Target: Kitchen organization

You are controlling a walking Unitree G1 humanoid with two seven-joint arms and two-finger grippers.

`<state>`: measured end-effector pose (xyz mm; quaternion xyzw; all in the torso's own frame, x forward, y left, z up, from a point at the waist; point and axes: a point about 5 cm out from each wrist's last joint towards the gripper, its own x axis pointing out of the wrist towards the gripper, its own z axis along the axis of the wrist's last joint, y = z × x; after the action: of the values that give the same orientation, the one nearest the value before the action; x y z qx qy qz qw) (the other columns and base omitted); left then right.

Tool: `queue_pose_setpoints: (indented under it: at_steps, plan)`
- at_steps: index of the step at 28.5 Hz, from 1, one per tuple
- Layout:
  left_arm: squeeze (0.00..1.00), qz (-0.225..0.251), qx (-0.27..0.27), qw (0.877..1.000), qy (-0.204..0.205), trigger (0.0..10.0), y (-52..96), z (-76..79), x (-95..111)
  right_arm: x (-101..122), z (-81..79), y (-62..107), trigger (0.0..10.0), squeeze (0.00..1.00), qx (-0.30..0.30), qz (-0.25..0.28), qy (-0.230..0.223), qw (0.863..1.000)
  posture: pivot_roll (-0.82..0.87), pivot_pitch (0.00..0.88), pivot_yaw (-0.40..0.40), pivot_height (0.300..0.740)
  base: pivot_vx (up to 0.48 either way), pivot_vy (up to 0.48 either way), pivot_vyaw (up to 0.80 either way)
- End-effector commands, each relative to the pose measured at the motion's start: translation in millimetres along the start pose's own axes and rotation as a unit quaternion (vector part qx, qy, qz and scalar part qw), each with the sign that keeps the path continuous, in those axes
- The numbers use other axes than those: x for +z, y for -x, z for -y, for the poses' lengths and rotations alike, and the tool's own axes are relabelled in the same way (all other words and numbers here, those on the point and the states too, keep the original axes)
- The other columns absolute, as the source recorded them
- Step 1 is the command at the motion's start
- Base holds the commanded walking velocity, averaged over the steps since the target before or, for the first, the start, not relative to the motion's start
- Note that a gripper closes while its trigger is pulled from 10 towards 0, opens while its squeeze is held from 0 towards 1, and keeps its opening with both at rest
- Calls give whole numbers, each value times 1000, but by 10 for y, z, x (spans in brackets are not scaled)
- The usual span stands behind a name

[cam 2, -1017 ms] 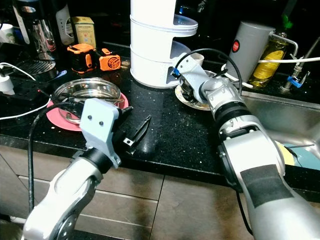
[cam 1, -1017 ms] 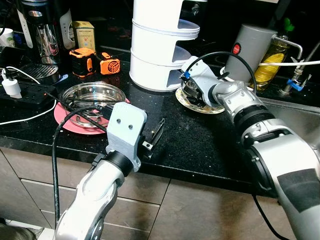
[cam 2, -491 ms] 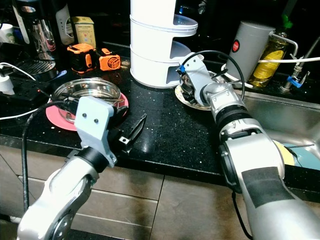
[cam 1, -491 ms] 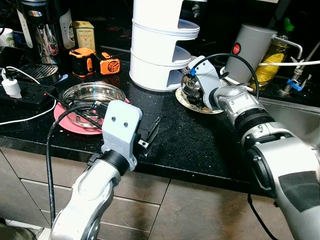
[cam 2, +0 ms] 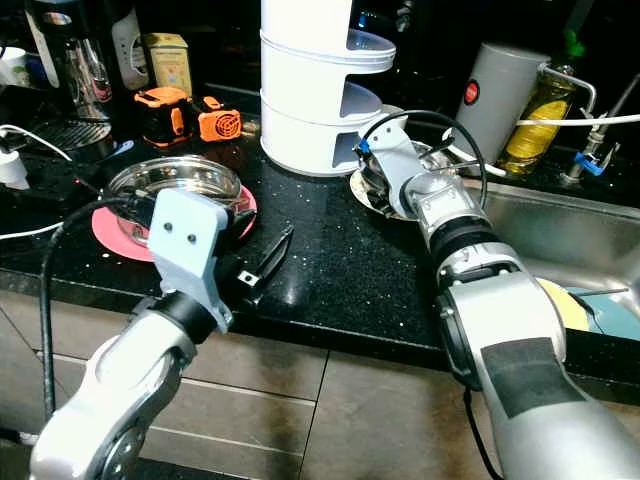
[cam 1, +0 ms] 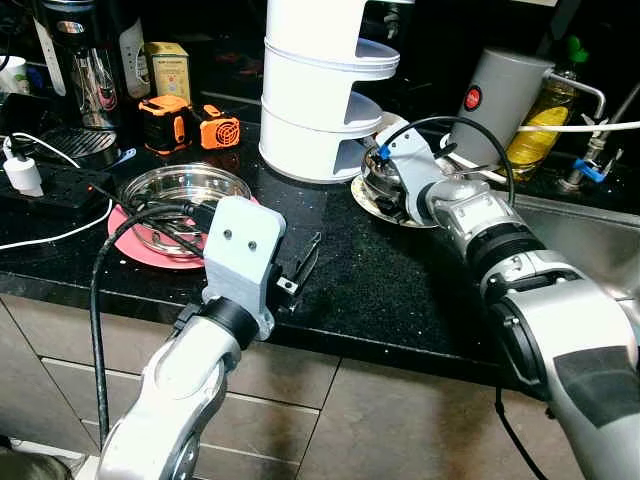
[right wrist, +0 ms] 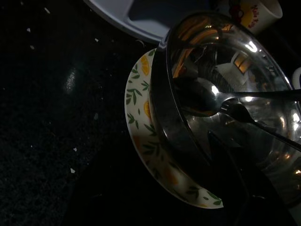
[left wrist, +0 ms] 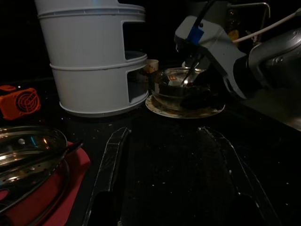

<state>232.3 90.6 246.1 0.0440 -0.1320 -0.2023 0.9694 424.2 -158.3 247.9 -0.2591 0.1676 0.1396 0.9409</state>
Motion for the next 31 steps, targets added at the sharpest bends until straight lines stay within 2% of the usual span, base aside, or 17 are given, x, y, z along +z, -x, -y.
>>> queue_pose_setpoints:
  at_steps: [1, 11, 12, 13, 14, 17, 18, 19, 20, 21, 23, 24, 26, 27, 29, 30, 31]
  plan:
    - [0, -2, -2, 1000, 6, 10000, 6, 8, 9, -165, -39, -26, 10000, 0, 9, -33, -3, 999, 81, 18, -161, 740, 0, 0, 0]
    - [0, -3, -2, 1000, 5, 10000, 3, 1, 11, -73, -81, -32, 10000, 0, 26, -5, -2, 1000, 81, 18, -159, 740, 0, 0, 0]
    - [0, -2, -1, 1000, 4, 10000, -3, -2, 11, -24, -85, -29, 10000, 0, 30, 12, -9, 999, 81, 15, -158, 740, 0, 0, 0]
    - [0, 0, 3, 1000, 2, 10000, -17, -20, 20, 121, -63, -3, 10000, 0, 37, 67, -47, 996, 79, 2, -154, 740, 0, 0, 0]
    - [0, 0, 3, 1000, 2, 10000, -17, -20, 20, 121, -63, -3, 10000, 0, 37, 67, -47, 996, 79, 2, -154, 740, 0, 0, 0]
    - [0, 8, 16, 1000, -4, 10000, -59, -80, 38, 408, 62, 113, 10000, 0, 56, 197, -139, 969, 78, 0, -142, 740, 0, 0, 0]
    - [0, 10, 19, 1000, -7, 10000, -68, -97, 41, 439, 103, 144, 10000, 0, 61, 223, -159, 960, 77, 0, -141, 740, 0, 0, 0]
    - [0, 10, 19, 1000, -7, 10000, -68, -97, 41, 439, 103, 144, 10000, 0, 61, 223, -159, 960, 77, 0, -141, 740, 0, 0, 0]
    - [0, 15, 24, 1000, -10, 10000, -92, -134, 52, 458, 196, 208, 10000, 0, 71, 275, -216, 934, 74, 0, -136, 740, 0, 0, 0]
    - [0, 15, 24, 1000, -10, 10000, -92, -134, 52, 458, 196, 208, 10000, 0, 71, 275, -216, 934, 74, 0, -136, 740, 0, 0, 0]
    - [0, 23, 25, 999, -18, 10000, -140, -171, 64, 412, 273, 253, 10000, 0, 76, 314, -275, 906, 69, 0, -123, 740, 0, 0, 0]
    - [0, 23, 25, 999, -18, 10000, -140, -171, 64, 412, 273, 253, 10000, 0, 76, 314, -275, 906, 69, 0, -123, 740, 0, 0, 0]
    - [0, 32, 22, 999, -25, 10000, -196, -193, 88, 364, 318, 286, 10000, 0, 78, 346, -311, 882, 70, 0, -113, 740, 0, 0, 0]
    - [0, 32, 22, 999, -25, 10000, -196, -193, 88, 364, 318, 286, 10000, 0, 78, 346, -311, 882, 70, 0, -113, 740, 0, 0, 0]
    - [0, 46, 15, 998, -35, 10000, -269, -222, 132, 282, 341, 331, 10000, 0, 86, 387, -348, 849, 68, 0, -89, 740, 0, 0, 0]
    - [0, 46, 15, 998, -35, 10000, -269, -222, 132, 282, 341, 331, 10000, 0, 86, 387, -348, 849, 68, 0, -89, 740, 0, 0, 0]
    - [0, 53, 13, 998, -40, 10000, -302, -237, 163, 241, 349, 357, 10000, 0, 89, 405, -359, 836, 68, 0, -84, 740, 0, 0, 0]
